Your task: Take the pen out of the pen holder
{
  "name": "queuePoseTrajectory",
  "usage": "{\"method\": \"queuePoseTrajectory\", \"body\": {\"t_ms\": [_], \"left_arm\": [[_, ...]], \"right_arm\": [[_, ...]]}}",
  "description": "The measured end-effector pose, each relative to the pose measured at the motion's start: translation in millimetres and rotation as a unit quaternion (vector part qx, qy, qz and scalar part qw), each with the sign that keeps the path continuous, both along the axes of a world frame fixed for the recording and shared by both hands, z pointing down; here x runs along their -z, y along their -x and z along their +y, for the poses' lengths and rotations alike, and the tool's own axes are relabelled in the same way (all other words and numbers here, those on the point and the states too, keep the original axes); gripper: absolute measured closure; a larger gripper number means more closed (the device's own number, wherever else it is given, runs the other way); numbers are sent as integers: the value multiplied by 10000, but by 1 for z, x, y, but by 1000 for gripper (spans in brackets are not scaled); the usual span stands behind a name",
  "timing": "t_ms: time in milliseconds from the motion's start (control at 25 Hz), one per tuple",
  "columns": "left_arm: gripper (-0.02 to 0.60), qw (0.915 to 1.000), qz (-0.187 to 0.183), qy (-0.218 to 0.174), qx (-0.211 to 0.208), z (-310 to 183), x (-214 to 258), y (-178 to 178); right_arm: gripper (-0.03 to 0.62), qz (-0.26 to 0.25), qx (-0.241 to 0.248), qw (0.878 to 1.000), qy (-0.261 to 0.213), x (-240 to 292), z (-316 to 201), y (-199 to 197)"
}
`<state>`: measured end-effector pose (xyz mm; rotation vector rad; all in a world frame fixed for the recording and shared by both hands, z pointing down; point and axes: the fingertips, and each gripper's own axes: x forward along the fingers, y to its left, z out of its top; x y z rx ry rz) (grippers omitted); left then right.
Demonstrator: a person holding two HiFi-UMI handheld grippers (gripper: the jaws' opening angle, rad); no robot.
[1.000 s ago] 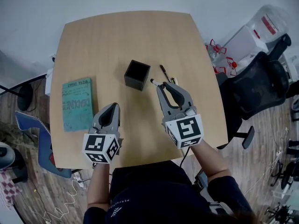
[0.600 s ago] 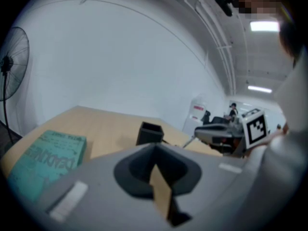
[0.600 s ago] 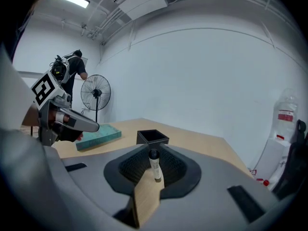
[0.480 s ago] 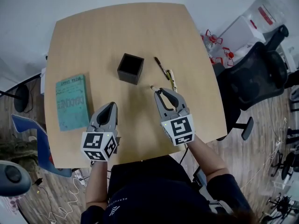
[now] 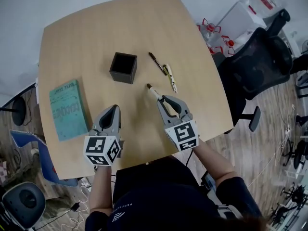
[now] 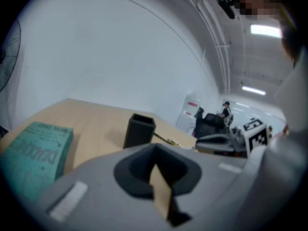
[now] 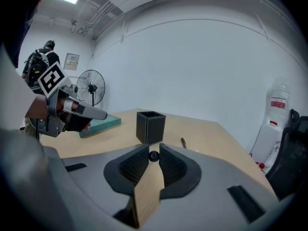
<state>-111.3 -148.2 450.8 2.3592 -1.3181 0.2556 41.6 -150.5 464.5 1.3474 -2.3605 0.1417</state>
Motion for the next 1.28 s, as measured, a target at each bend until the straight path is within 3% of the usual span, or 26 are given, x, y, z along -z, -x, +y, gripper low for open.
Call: {"method": "queuePoseTrajectory", "body": {"t_ms": [640, 1280], "left_arm": [[577, 9981, -123, 459, -392, 11, -41, -26], [576, 9974, -220, 536, -433, 11, -50, -21]], "right_arm": [[533, 454, -275, 9935, 1007, -70, 24, -21], [505, 585, -292, 9885, 1361, -82, 28, -22]]}}
